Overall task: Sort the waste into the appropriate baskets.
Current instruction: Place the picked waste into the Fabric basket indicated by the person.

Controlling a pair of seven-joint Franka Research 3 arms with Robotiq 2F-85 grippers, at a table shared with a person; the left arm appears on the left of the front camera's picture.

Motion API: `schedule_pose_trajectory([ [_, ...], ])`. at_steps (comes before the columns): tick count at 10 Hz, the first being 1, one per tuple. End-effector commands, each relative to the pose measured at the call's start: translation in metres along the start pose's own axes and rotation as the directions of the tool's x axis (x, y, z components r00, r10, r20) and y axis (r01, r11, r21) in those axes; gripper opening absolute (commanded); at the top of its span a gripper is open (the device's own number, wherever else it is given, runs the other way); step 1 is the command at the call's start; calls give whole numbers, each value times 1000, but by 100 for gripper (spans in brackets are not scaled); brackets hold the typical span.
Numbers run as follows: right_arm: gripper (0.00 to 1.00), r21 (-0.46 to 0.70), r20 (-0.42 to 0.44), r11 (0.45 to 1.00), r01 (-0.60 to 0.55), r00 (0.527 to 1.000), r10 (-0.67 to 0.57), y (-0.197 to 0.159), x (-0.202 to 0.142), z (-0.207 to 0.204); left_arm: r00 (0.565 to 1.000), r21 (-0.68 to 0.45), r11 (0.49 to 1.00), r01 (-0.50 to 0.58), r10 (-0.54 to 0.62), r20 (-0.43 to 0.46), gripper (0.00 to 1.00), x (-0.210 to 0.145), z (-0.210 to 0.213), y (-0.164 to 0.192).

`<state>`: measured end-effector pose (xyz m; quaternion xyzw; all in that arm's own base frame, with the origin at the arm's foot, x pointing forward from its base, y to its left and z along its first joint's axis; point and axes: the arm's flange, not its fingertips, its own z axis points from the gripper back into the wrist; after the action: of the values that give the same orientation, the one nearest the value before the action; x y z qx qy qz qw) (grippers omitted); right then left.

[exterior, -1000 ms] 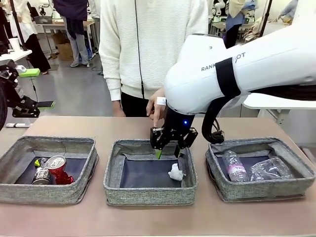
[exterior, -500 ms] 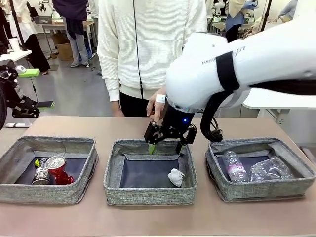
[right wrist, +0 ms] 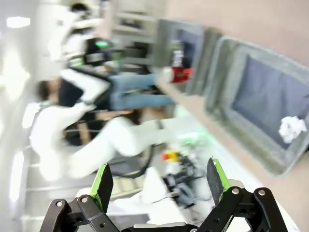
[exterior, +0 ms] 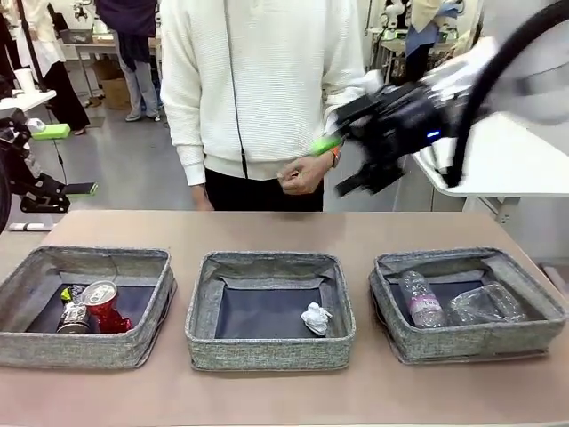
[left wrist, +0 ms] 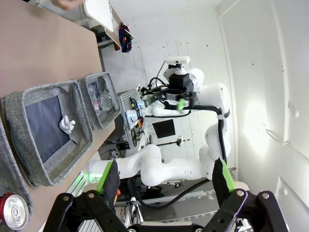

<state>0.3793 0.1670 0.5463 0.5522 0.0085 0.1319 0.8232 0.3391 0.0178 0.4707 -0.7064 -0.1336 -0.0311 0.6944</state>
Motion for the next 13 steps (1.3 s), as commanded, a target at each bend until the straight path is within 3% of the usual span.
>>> schedule_pose_trajectory([
  [1,100,361,0,914,185,980,-198,-38,-29,47,1000,-17,1000,6,-6,3,100,-2,-1,-3],
  [3,100,419,167,889,186,946,-277,-58,-63,100,1000,-17,1000,6,-6,3,100,-2,-1,-3],
  [5,100,398,259,904,154,927,-272,-99,-97,132,1000,-17,1000,6,-6,3,100,-2,-1,-3],
  [6,100,408,274,894,184,910,-312,-118,-115,134,1000,-17,1000,6,-6,3,100,-2,-1,-3],
  [7,100,261,273,933,247,908,-317,-117,-121,118,1000,-17,1000,6,-6,3,100,-2,-1,-3],
  [8,100,421,249,885,198,913,-323,-115,-100,144,1000,-17,1000,6,-6,3,100,-2,-1,-3],
  [13,100,421,249,885,198,913,-323,-115,-100,144,1000,-17,1000,6,-6,3,100,-2,-1,-3],
])
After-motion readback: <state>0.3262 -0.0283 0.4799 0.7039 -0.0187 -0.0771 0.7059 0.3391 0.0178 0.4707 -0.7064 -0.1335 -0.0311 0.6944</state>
